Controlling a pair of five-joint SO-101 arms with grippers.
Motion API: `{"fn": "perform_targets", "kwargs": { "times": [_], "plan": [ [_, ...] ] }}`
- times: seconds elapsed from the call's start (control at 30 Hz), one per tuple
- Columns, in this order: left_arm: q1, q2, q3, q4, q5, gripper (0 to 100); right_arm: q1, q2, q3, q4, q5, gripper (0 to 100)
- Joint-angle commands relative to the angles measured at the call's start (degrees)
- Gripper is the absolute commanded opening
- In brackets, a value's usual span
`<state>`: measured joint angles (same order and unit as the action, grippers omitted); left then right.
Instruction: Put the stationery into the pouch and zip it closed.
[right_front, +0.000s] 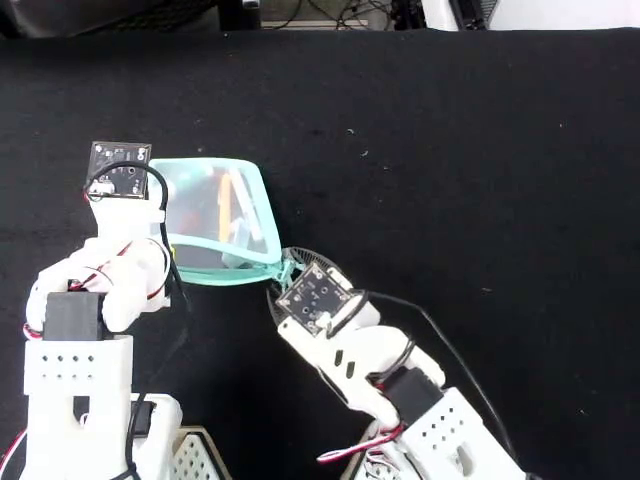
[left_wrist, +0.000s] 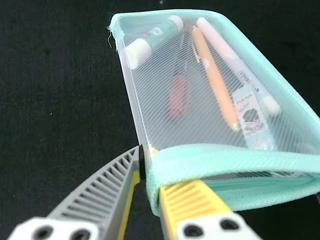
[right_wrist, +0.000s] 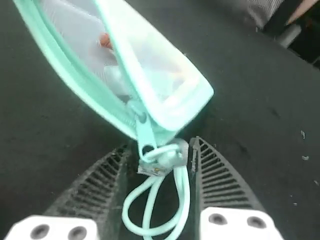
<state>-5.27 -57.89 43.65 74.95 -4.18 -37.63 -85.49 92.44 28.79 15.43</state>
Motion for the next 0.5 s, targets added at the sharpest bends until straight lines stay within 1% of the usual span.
{"fn": "perform_targets", "kwargs": {
  "times": [0.0, 0.07, 0.27, 0.47],
  "plan": [
    [0.2, -0.4, -0.9, -0.7, -0.7, 3, 0.9, 4.7, -0.8, -4.6, -0.2, 17.3],
    [0.2, -0.4, -0.9, -0.7, -0.7, 3, 0.9, 8.5, -1.9, -6.6, -0.2, 17.3],
    [0.2, -0.4, -0.9, -0.7, -0.7, 3, 0.9, 18.9, -8.3, -7.1, -0.3, 17.2],
    [0.2, -0.4, -0.5, -0.7, -0.7, 3, 0.6, 20.5, -9.5, -6.9, -0.5, 17.2]
  ]
}}
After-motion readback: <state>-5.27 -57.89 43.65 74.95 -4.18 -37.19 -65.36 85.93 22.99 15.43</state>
